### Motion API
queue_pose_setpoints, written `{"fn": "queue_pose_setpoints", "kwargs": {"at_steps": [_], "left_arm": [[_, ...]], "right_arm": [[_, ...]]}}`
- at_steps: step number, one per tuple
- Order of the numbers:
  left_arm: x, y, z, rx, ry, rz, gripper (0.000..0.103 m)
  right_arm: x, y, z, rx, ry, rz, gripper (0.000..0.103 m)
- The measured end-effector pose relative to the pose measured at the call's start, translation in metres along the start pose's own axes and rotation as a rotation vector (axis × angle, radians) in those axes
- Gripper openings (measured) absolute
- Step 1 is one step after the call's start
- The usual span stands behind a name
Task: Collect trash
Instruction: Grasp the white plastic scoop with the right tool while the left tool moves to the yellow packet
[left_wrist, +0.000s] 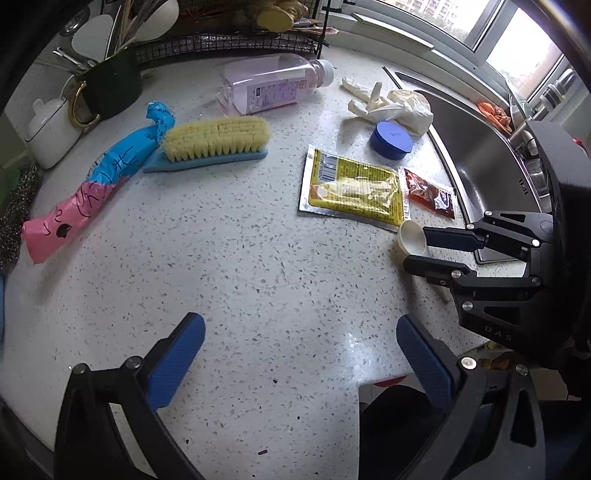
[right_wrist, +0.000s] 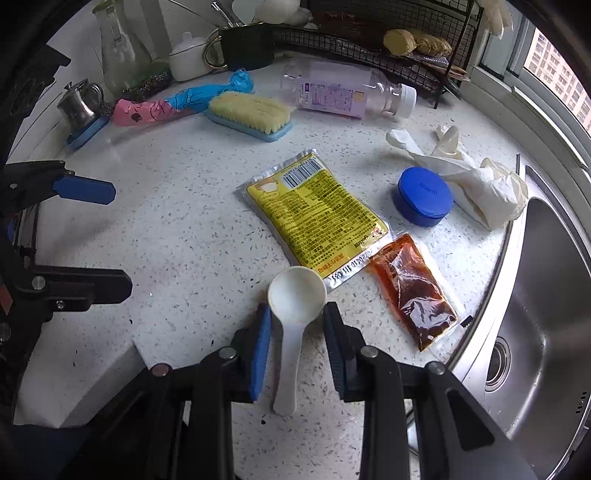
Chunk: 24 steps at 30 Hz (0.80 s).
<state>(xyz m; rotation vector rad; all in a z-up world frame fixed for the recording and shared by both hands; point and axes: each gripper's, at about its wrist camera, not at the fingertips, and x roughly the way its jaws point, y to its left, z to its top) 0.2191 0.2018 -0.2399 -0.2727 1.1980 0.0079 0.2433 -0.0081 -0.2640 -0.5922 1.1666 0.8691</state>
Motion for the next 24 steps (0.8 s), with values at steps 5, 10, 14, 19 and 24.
{"fn": "queue_pose_setpoints", "kwargs": {"at_steps": [5,10,14,19,24], "left_arm": [[0.0,-0.006,0.009,0.066,0.0,0.003,0.103],[0.002,-0.018,0.027,0.205,-0.007,-0.017,0.103],[0.01,-0.03,0.048,0.335,-0.002,-0.046,0.103],[0.023,-0.043,0.071,0.477,-0.011,-0.07,0.103],[0.039,-0.051,0.09,0.559,-0.006,-0.091,0.103]], "right_arm": [[-0.009,-0.013,0.0,0.072,0.002,0.015,0.026],[-0.028,-0.031,-0.001,0.125,-0.014,-0.004,0.026],[-0.041,-0.048,-0.005,0.176,-0.024,-0.022,0.026],[-0.044,-0.064,-0.015,0.239,-0.006,-0.042,0.026],[-0.045,-0.072,-0.017,0.282,0.008,-0.075,0.026]]}}
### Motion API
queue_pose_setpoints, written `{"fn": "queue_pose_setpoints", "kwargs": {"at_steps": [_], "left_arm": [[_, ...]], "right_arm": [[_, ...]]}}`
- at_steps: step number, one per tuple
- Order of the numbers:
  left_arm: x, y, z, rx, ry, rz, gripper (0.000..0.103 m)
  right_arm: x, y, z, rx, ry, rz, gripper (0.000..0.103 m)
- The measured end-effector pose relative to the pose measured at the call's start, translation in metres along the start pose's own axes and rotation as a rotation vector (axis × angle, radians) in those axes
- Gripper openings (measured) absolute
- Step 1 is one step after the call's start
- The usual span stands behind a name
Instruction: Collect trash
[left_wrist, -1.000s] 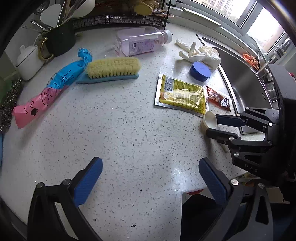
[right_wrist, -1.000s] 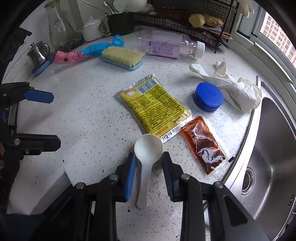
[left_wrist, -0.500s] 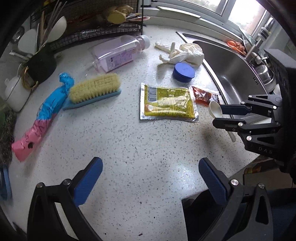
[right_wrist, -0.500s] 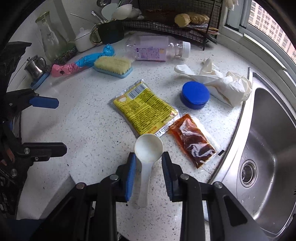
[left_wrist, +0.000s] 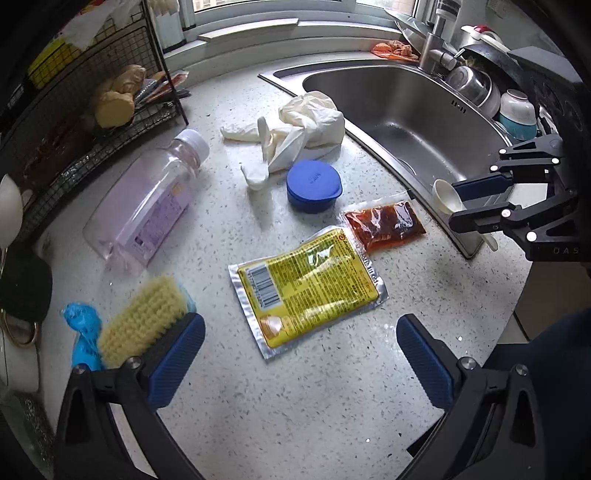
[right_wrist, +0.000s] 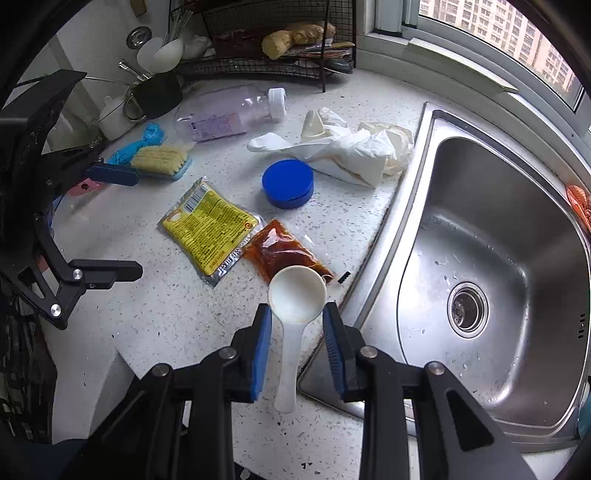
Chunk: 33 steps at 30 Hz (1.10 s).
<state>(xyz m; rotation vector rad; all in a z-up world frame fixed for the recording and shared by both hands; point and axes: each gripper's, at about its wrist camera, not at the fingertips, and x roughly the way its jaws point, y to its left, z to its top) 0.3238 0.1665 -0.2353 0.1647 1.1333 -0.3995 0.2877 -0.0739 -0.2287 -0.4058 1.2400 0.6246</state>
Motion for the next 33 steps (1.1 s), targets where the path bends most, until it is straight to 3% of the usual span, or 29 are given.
{"fn": "queue_pose_setpoints", "kwargs": {"at_steps": [8,11,15,29,33], "left_arm": [[0.03,-0.001,0.02,0.173,0.036,-0.061,0.103],[0.047,-0.003,0.026,0.229,0.113,-0.128,0.103],[0.058,-0.008,0.03,0.323,0.115,-0.096,0.103],[0.07,0.002,0.058,0.328,0.081,-0.081,0.103],[0.068,0.011,0.057,0.308,0.075,-0.107,0.103]], "right_arm": [[-0.001,-0.012,0.003,0.061,0.017,-0.011,0.026],[0.001,-0.014,0.004,0.076,0.032,-0.012,0.026],[-0.002,-0.015,0.006,0.085,0.03,-0.009,0.027],[-0.004,-0.016,0.005,0.095,0.032,0.004,0.027],[-0.005,-0.018,0.005,0.106,0.029,0.004,0.027]]}}
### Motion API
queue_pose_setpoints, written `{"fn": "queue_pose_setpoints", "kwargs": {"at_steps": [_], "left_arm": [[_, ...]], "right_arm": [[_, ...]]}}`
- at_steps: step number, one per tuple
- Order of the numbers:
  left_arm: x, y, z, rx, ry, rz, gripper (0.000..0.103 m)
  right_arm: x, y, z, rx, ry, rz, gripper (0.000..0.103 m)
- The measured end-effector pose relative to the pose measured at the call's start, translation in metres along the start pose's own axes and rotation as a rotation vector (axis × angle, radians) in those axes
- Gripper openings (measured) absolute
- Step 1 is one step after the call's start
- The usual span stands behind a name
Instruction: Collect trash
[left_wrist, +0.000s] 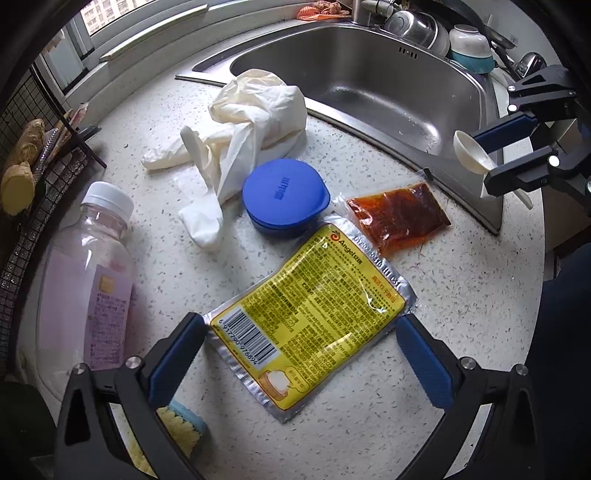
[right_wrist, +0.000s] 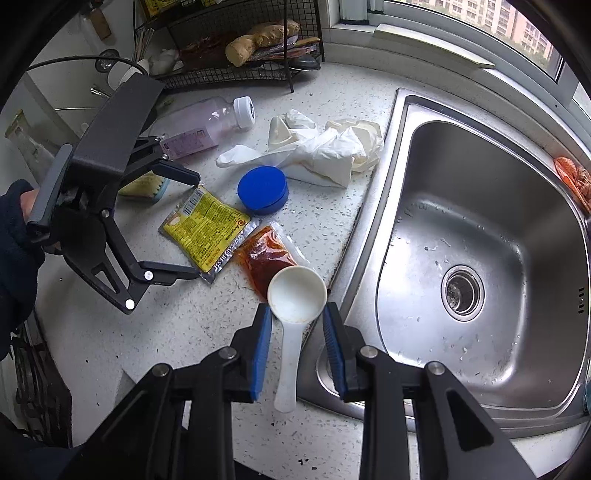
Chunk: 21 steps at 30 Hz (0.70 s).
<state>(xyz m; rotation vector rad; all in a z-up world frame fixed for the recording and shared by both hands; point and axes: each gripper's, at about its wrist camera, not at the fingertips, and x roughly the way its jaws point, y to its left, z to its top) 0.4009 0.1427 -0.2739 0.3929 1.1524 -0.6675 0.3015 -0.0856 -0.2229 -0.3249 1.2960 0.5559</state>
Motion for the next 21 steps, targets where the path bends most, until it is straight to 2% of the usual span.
{"fn": "queue_pose_setpoints", "kwargs": {"at_steps": [4,6,8,10,11,13,14,15,16,18,21], "left_arm": [[0.004,0.006,-0.003,-0.019,-0.013,0.005,0.102],[0.001,0.004,-0.008,-0.034,-0.018,0.014,0.098],[-0.004,0.005,-0.011,-0.053,-0.034,0.016,0.087],[-0.009,0.006,-0.014,-0.071,-0.043,0.016,0.068],[-0.011,0.007,-0.016,-0.087,-0.049,0.007,0.064],[-0.019,0.003,-0.02,-0.109,-0.069,-0.014,0.043],[-0.022,0.0,-0.022,-0.119,-0.073,-0.027,0.037],[-0.023,-0.002,-0.023,-0.132,-0.078,-0.051,0.019],[-0.023,-0.004,-0.025,-0.148,-0.078,-0.063,0.01],[-0.026,-0.009,-0.029,-0.172,-0.089,-0.038,0.008],[-0.028,-0.007,-0.033,-0.239,-0.103,-0.047,0.0]], "right_arm": [[0.003,0.0,-0.002,0.003,0.008,0.004,0.027],[0.005,0.0,-0.003,0.009,0.014,0.009,0.027],[0.006,-0.001,-0.003,0.013,0.016,0.013,0.027],[0.007,-0.001,-0.003,0.014,0.018,0.016,0.027],[0.008,-0.001,-0.003,0.015,0.018,0.017,0.027],[0.008,-0.002,-0.003,0.019,0.017,0.022,0.027],[0.008,-0.002,-0.004,0.021,0.016,0.025,0.027],[0.008,-0.002,-0.004,0.022,0.015,0.027,0.027],[0.008,-0.002,-0.004,0.021,0.013,0.031,0.027],[0.009,-0.002,-0.004,0.019,0.012,0.035,0.027],[0.011,-0.003,-0.005,0.006,0.013,0.038,0.027]]}}
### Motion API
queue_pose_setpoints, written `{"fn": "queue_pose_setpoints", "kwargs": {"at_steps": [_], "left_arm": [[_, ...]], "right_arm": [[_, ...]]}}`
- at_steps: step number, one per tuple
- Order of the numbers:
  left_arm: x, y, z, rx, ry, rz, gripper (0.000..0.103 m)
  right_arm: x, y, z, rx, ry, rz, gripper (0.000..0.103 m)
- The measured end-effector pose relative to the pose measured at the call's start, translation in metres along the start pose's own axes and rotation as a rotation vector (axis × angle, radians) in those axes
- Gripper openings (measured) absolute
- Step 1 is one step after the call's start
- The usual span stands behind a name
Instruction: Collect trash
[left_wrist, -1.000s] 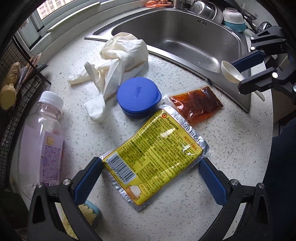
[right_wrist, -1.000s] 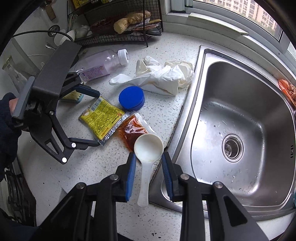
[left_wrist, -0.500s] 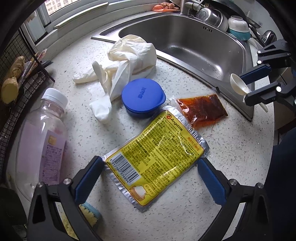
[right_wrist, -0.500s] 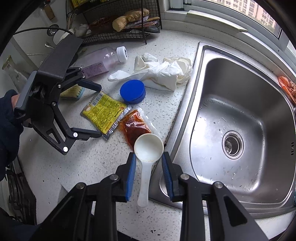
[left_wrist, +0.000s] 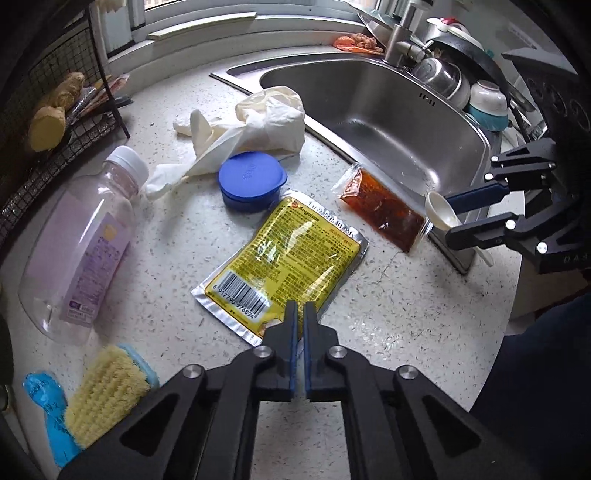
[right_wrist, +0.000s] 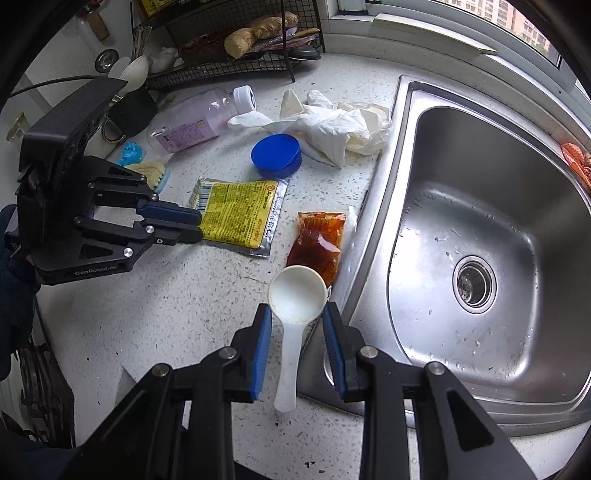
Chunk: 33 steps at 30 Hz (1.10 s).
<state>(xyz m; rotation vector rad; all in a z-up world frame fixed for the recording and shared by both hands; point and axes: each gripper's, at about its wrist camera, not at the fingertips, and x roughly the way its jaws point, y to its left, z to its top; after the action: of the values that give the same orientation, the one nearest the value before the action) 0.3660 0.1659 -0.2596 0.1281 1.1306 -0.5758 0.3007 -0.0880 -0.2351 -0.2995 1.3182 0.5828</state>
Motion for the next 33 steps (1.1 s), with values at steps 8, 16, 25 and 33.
{"fn": "queue_pose_setpoints", "kwargs": {"at_steps": [8,16,25,33], "left_arm": [[-0.005,-0.017,-0.004,-0.053,0.009,0.02,0.0],[-0.011,-0.016,0.02,-0.001,-0.004,0.047,0.049],[0.018,-0.014,0.041,0.122,0.061,0.102,0.066],[0.041,-0.01,0.052,0.183,0.092,0.077,0.086]], "right_arm": [[-0.01,-0.003,-0.004,-0.011,-0.03,0.011,0.027],[-0.017,-0.007,-0.013,-0.006,-0.031,0.006,0.027],[-0.022,-0.02,-0.015,0.026,-0.027,-0.015,0.027],[-0.012,-0.022,-0.008,0.034,-0.003,-0.017,0.027]]}}
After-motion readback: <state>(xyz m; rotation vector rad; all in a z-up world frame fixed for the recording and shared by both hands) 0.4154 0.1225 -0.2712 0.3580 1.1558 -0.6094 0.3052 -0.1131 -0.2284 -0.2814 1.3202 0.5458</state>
